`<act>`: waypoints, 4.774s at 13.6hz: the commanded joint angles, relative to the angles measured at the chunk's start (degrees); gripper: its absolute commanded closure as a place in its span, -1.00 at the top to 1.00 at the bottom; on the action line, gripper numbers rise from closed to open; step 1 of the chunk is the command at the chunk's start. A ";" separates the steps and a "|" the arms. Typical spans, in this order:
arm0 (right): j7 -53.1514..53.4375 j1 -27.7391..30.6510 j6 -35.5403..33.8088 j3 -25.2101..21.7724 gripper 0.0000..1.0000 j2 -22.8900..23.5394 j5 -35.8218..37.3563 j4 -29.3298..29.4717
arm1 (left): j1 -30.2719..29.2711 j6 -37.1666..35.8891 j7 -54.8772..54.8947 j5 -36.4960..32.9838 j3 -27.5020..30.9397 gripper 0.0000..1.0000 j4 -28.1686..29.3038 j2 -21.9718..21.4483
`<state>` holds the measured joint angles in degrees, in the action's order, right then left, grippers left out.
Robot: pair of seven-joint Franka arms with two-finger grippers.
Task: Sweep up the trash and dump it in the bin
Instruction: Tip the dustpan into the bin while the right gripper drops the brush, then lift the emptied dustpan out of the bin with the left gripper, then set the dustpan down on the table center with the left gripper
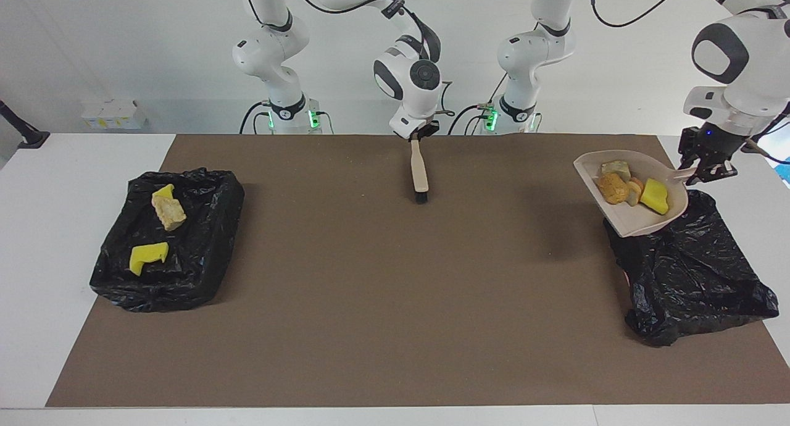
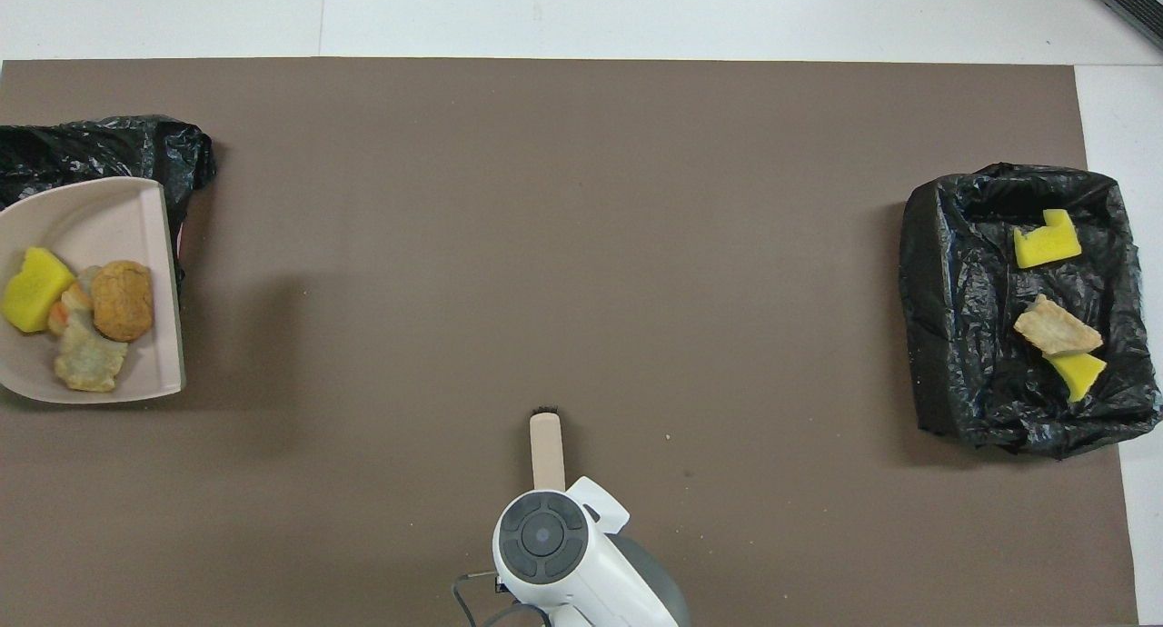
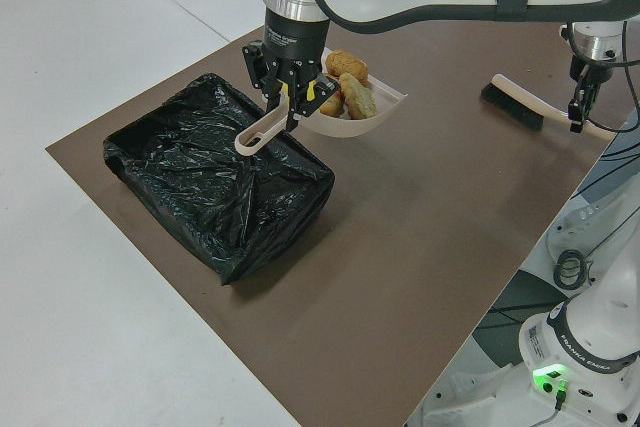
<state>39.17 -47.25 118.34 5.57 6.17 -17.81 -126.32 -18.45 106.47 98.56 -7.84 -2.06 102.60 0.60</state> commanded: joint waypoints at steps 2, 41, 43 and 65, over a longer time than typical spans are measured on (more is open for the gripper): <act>-1.47 1.01 -0.39 0.32 -1.00 1.21 1.55 1.25 | -3.44 0.32 4.62 -5.67 -0.41 -1.00 -8.96 5.53; -38.38 48.12 -27.37 -8.38 1.00 -8.98 16.40 29.55 | 16.43 -20.60 -33.25 -73.80 -0.84 -1.00 -9.88 14.17; -38.47 48.13 -27.37 -8.38 1.00 -8.98 16.40 29.55 | 16.69 -22.00 -33.17 -75.38 -0.76 -1.00 -10.32 14.26; -38.47 48.13 -27.37 -8.38 1.00 -8.98 16.40 29.55 | 32.48 -1.02 -90.39 -1.06 -1.72 -1.00 -10.32 18.47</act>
<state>-0.11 0.79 91.30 -2.78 -2.68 -0.43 -96.87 10.30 102.74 18.29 -12.71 -4.82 91.87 18.55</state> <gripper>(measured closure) 0.000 0.678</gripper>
